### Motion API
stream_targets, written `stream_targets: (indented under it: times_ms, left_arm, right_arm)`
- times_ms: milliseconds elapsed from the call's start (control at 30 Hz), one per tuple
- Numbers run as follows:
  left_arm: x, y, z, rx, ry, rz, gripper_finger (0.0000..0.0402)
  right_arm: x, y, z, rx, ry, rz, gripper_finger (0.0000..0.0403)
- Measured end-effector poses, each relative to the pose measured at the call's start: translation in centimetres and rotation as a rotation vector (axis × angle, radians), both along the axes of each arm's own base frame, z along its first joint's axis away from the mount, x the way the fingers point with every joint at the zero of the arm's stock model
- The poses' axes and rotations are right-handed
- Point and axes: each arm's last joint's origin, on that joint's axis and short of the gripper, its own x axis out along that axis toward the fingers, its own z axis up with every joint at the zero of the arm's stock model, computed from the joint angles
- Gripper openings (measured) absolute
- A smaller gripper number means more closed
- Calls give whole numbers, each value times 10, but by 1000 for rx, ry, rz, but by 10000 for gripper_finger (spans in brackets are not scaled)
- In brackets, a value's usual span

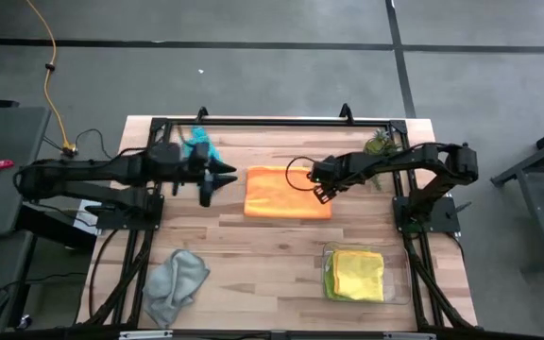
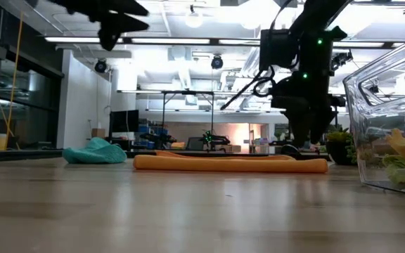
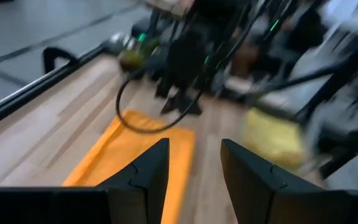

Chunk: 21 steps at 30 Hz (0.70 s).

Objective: Fold microfiber towels
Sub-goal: Fold the orange microfiber cloth

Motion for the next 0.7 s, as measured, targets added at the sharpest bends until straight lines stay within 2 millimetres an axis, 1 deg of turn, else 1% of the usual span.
stream_targets:
  times_ms: [100, 200, 333, 400, 467, 567, 700]
  left_arm:
    - [-20, -6, -10, -40, -102, 10, 133]
    - [-36, -11, -16, -61, -165, 15, 133]
    - [-52, -15, -17, -44, -224, 56, 133]
    - [-56, -15, -15, -27, -240, 80, 133]
    - [-57, -14, -14, 0, -245, 96, 133]
    - [-58, -14, -14, 27, -236, 113, 133]
    - [-56, -13, -16, 27, -223, 113, 133]
  right_arm:
    - [-3, 7, 1, 4, -46, 23, 243]
    - [-20, 17, 0, 27, -148, -18, 243]
    - [-55, 29, -2, 99, -337, -163, 243]
    - [-66, 32, -2, 147, -439, -249, 243]
    - [-73, 34, -3, 175, -491, -335, 243]
    - [-74, 33, -6, 172, -510, -400, 243]
    - [-58, 28, -7, 157, -475, -416, 243]
